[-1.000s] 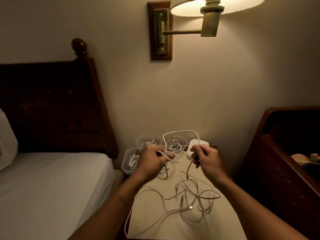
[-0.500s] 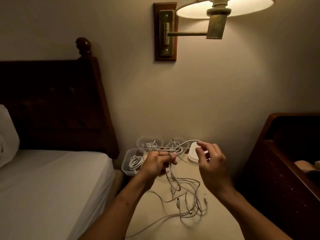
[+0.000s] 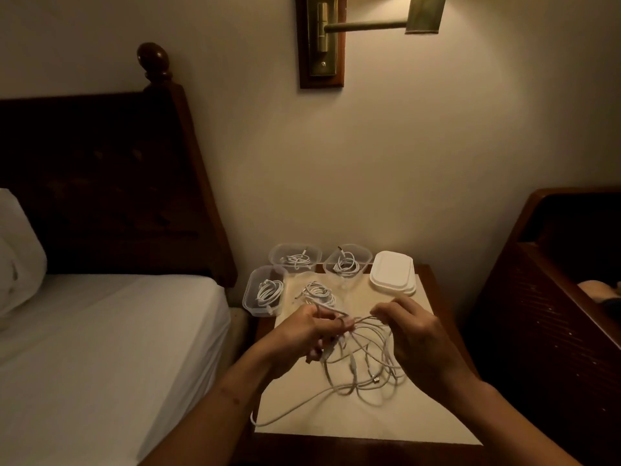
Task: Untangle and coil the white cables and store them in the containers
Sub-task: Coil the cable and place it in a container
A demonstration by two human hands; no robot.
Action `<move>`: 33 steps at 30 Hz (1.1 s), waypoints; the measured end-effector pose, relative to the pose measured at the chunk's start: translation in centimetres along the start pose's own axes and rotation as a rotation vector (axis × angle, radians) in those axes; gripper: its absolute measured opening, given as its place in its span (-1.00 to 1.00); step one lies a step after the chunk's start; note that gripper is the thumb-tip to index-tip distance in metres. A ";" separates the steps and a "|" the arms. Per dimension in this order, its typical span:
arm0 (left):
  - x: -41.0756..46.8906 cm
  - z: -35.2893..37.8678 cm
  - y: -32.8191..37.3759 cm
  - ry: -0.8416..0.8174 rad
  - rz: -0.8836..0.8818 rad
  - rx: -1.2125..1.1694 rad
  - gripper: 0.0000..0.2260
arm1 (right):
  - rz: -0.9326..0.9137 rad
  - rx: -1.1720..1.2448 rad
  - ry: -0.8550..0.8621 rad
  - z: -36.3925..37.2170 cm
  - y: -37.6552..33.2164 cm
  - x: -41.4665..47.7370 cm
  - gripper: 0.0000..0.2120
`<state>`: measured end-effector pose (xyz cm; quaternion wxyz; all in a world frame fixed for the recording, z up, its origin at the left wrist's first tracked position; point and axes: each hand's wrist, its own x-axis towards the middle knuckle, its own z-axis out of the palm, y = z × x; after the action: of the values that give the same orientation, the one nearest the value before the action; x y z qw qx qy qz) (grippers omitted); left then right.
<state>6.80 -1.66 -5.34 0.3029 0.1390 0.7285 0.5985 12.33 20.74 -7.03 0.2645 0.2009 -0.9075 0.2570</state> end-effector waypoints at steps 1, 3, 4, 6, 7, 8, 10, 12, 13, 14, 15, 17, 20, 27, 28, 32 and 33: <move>0.0 0.0 -0.5 0.032 -0.055 0.022 -0.73 | 0.030 0.018 0.021 -0.1 0.0 -0.3 -0.88; -0.1 0.1 -0.9 0.092 -0.209 0.157 -0.69 | 0.103 0.064 0.076 -0.6 0.1 -0.9 -0.91; -0.1 0.3 -1.0 0.095 -0.285 0.271 -0.65 | 0.145 0.091 0.112 -0.9 0.1 -1.0 -0.91; -0.3 0.6 -1.1 -0.011 -0.360 0.561 -0.60 | 0.185 0.132 0.175 -1.5 0.0 -1.1 -0.90; -0.3 0.7 -1.3 -0.081 -0.351 0.763 -0.65 | 0.187 0.155 0.193 -1.8 0.0 -1.0 -0.89; -0.3 0.9 -1.6 -0.099 -0.339 0.938 -0.69 | 0.190 0.189 0.203 -2.0 0.0 -0.9 -0.89; -0.6 1.6 -1.2 0.006 -0.250 1.074 -0.58 | 0.199 0.273 0.224 -2.4 -0.3 -0.3 -0.87; -0.9 2.4 0.3 0.274 -0.046 0.798 -0.52 | 0.196 0.341 0.226 -2.8 -0.6 0.6 -0.87; -0.9 2.7 1.4 0.342 0.051 0.598 -0.48 | 0.184 0.360 0.214 -3.0 -0.9 1.2 -0.87; -0.9 3.1 2.5 0.342 0.106 0.382 -0.42 | 0.165 0.368 0.200 -3.2 -1.3 1.9 -0.88; -1.2 3.4 4.0 0.274 0.140 0.189 -0.36 | 0.138 0.366 0.188 -3.3 -1.7 2.5 -0.89; -1.7 4.0 5.9 0.093 0.181 -0.038 -0.40 | 0.077 0.361 0.162 -3.5 -2.3 3.5 -0.89; -2.2 4.0 6.6 -0.016 0.265 -0.203 -0.66 | 0.078 0.489 0.039 -3.3 -1.7 4.0 -0.85; -3.6 0.5 7.1 -0.289 0.079 -0.387 -0.76 | 0.399 1.060 -0.096 -3.7 1.3 3.4 -0.68; -3.7 0.6 7.3 -0.315 0.034 -0.370 -0.72 | 0.394 1.030 -0.071 -3.7 1.1 3.8 -0.75; -3.2 1.2 8.1 -0.407 -0.012 -0.443 -0.38 | 0.363 0.920 -0.045 -2.7 -0.7 5.5 -0.79; -3.0 1.3 8.3 -0.420 -0.021 -0.434 -0.29 | 0.351 0.900 -0.043 -2.4 -1.0 5.8 -0.78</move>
<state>8.66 -0.28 3.30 0.4758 0.1844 0.5065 0.6951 9.21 19.99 -1.50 0.0852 0.1444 -0.7318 0.6606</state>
